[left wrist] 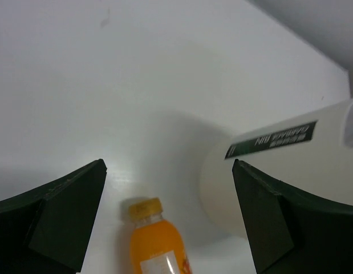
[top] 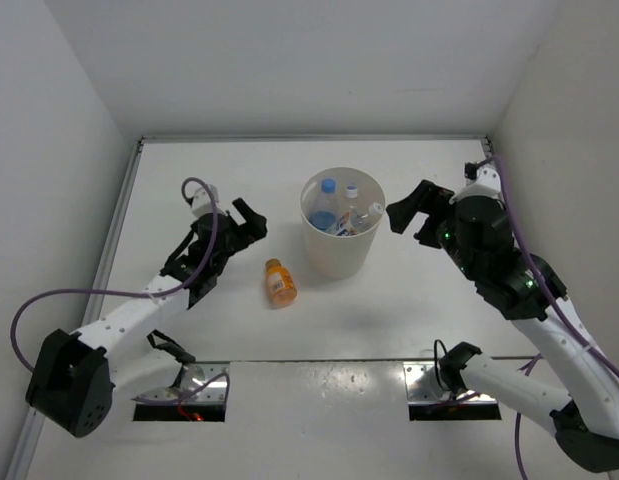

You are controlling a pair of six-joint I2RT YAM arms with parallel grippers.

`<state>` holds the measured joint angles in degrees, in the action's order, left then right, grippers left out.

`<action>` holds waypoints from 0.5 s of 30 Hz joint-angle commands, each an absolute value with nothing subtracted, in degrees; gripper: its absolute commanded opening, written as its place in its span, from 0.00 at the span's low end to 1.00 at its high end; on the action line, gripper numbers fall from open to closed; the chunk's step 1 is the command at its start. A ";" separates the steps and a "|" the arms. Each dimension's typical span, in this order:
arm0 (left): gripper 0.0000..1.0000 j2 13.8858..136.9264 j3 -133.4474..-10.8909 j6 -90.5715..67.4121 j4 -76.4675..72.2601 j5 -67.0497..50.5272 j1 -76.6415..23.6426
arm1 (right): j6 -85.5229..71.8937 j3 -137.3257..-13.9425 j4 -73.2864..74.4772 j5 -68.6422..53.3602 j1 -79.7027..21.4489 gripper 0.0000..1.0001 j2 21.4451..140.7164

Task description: Put the plastic bottles in the bin

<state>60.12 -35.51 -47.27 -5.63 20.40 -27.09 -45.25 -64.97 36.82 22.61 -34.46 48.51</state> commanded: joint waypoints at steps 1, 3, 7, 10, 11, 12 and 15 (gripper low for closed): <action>0.99 63.88 -35.59 -49.15 -8.73 6.61 -26.28 | -45.26 -67.15 39.19 24.52 -34.28 1.00 46.50; 0.99 69.76 -37.52 -48.34 -4.68 3.44 -25.67 | -45.79 -66.10 39.81 24.52 -34.28 1.00 45.27; 0.99 78.04 -37.53 -48.87 -3.16 -5.27 -23.03 | -47.10 -65.39 41.22 26.36 -34.28 1.00 43.68; 0.99 79.36 -37.53 -48.87 -4.39 -5.89 -23.03 | -48.16 -65.39 42.45 26.98 -34.28 1.00 42.55; 0.99 79.37 -37.53 -48.87 -4.39 -5.89 -23.03 | -48.16 -64.78 42.97 26.98 -34.28 1.00 42.54; 0.99 79.97 -37.53 -48.35 -4.39 -7.37 -22.42 | -48.69 -64.17 42.98 26.98 -34.28 1.00 42.54; 0.99 80.60 -38.06 -46.50 -4.39 -10.01 -22.41 | -50.09 -62.41 42.98 27.60 -34.28 1.00 41.22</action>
